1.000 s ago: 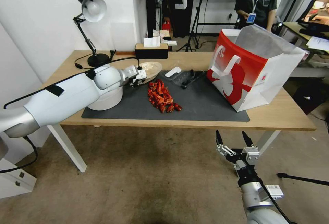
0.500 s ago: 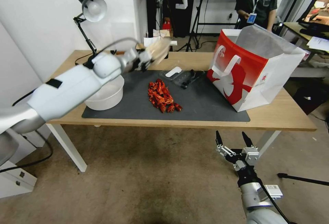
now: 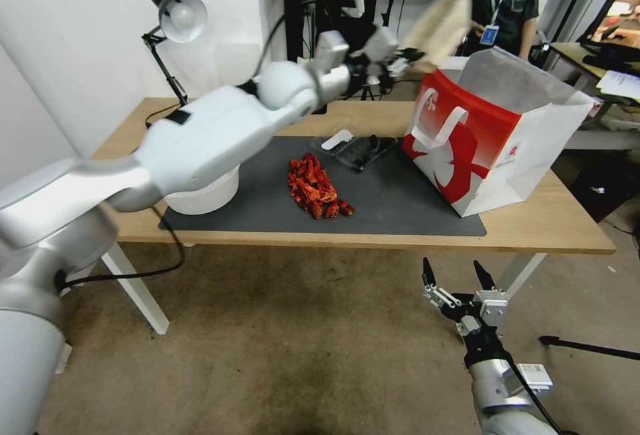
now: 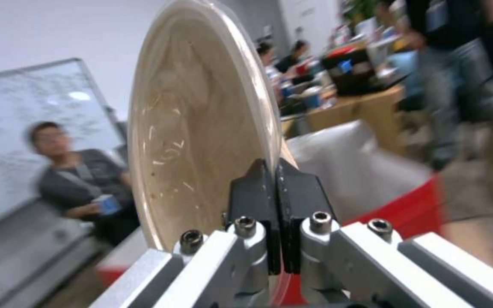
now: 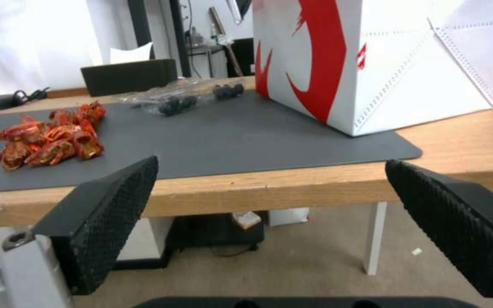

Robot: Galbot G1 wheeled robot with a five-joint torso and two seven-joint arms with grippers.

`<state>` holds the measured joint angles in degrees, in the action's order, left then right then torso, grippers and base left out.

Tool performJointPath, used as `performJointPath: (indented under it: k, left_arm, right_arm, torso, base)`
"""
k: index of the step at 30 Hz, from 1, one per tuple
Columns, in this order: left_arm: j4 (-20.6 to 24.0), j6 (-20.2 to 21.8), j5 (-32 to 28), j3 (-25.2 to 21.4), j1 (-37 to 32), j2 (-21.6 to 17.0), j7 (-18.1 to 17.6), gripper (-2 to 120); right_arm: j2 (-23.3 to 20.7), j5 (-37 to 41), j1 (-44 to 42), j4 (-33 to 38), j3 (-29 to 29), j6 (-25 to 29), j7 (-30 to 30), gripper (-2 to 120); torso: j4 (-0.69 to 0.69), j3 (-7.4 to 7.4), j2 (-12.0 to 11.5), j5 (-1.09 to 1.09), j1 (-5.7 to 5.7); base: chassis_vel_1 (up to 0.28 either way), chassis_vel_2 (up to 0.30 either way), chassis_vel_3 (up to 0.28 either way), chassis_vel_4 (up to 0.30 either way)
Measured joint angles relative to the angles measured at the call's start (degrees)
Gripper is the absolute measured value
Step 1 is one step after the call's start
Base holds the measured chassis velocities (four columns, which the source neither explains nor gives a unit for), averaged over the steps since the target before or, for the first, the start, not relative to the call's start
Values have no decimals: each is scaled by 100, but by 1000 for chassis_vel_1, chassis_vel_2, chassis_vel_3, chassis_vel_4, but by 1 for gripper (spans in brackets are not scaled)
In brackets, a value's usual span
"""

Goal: Pick up the trash from the table and place it into the takeout bag.

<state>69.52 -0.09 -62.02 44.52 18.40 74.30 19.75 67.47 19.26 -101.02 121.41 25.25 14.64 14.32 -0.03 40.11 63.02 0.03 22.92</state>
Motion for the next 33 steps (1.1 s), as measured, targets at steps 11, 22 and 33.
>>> performJointPath:
  k: [11,22,33]
  left_arm:
    - [-703,182,-638,122,244,626,930,0]
    - [-844,289,-459,289,323,673,1054,19]
    - [-753,305,-459,155,327,610,881,55]
  right_arm:
    - [35,19,-94,-6,89,122,-12,100]
    - [11,49,-58,-63,86,145,-29,100]
    - [-23,65,13,-112,36,142,-39,100]
  torso:
    - [2,0,0,-2,0]
    - [3,0,0,-3,0]
    - [2,0,0,-3,0]
  base:
    - [0,0,0,0]
    - [0,0,0,0]
    - [0,0,0,0]
